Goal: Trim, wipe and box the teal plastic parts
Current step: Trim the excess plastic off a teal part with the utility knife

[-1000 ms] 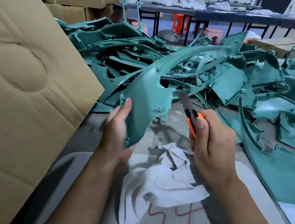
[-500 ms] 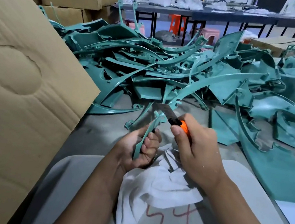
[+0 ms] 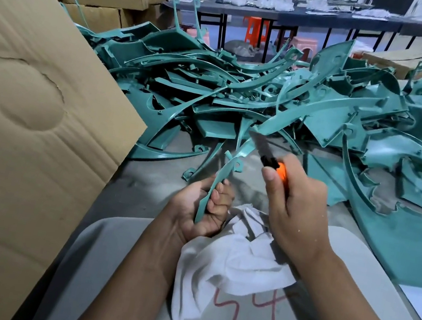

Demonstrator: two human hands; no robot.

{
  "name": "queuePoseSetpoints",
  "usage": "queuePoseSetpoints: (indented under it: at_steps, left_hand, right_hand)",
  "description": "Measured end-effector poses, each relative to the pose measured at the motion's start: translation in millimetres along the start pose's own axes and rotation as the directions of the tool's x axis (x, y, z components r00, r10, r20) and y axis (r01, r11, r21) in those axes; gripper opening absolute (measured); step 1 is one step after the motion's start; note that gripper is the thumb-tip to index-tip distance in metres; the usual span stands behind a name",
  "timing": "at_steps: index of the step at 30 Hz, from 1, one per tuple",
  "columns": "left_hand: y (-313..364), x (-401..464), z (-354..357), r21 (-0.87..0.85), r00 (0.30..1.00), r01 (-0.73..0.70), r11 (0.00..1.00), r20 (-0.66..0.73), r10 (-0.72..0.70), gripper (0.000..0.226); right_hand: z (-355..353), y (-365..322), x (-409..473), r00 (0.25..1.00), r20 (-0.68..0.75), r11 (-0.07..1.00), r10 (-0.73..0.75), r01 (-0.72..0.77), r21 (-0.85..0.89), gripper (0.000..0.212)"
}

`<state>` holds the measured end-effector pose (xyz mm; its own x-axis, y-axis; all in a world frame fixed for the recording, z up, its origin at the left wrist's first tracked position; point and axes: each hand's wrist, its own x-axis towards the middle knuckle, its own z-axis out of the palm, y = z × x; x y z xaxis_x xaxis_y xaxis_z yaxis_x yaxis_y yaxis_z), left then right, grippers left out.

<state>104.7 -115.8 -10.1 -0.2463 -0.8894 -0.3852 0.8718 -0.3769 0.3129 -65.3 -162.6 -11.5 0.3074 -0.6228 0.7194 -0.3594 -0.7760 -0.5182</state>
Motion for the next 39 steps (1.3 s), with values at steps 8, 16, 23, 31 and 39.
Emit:
queuePoseSetpoints:
  at_steps: [8, 16, 23, 31, 39]
  left_hand:
    - [0.3, 0.1, 0.1, 0.021, 1.0, -0.021, 1.0, -0.012, 0.021, 0.043]
    - [0.5, -1.7, 1.1, 0.037, 1.0, -0.007, 0.999, 0.009, 0.007, 0.021]
    - [2.7, -0.6, -2.6, 0.031, 1.0, -0.009, 0.999, -0.01, 0.009, 0.04]
    - [2.3, -2.0, 1.8, 0.118, 0.997, -0.078, 0.99, -0.02, 0.081, 0.042]
    - [0.9, -2.3, 0.1, 0.122, 0.999, -0.015, 0.992, 0.048, 0.009, 0.041]
  right_hand:
    - [3.7, 4.5, 1.9, 0.994, -0.107, 0.991, -0.008, -0.007, -0.137, 0.037]
    - [3.8, 4.5, 1.2, 0.993, -0.114, 0.968, -0.036, 0.007, -0.25, 0.037]
    - [1.6, 3.5, 0.1, 1.0, -0.008, 0.999, -0.004, 0.004, -0.038, 0.037]
    - [-1.6, 2.4, 1.1, 0.957, -0.289, 0.991, 0.009, -0.048, -0.128, 0.03]
    - [-0.5, 4.6, 1.7, 1.0, -0.025, 1.0, 0.014, -0.015, -0.028, 0.034]
